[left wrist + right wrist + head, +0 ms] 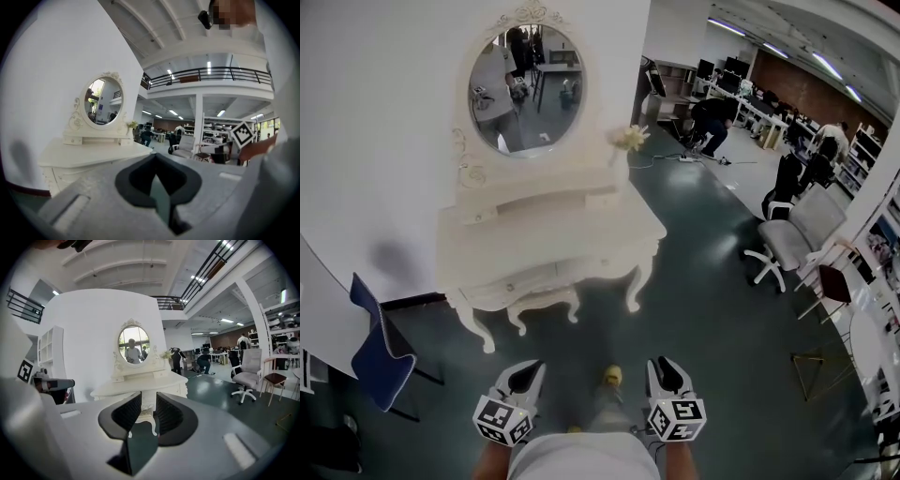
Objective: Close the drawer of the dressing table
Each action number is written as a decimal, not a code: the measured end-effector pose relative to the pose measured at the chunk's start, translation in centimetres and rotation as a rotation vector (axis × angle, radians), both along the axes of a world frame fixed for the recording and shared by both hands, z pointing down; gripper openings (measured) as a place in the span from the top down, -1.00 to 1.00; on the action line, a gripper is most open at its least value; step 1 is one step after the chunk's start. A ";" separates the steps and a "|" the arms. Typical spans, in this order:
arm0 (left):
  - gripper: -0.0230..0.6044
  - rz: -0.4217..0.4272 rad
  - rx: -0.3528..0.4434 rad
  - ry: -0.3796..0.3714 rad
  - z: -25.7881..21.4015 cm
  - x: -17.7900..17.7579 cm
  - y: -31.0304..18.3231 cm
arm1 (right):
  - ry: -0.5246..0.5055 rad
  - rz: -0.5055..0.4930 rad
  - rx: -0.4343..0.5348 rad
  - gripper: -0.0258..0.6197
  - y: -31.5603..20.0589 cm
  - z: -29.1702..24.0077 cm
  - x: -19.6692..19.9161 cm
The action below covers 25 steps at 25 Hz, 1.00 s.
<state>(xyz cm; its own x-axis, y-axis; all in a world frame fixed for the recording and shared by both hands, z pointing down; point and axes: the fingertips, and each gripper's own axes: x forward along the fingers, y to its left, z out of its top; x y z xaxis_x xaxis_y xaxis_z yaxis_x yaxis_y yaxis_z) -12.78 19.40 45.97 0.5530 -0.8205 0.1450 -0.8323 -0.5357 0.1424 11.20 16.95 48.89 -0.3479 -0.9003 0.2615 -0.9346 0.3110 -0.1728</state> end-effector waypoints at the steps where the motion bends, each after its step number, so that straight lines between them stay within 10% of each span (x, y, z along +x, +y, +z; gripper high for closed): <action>1: 0.93 -0.006 0.003 -0.001 0.0 -0.2 -0.8 | 0.007 -0.009 0.007 0.65 -0.9 -0.1 -0.2; 25: 0.93 -0.068 -0.031 -0.009 0.9 2.8 -30.5 | 0.047 -0.110 -0.032 0.65 -32.6 0.0 1.6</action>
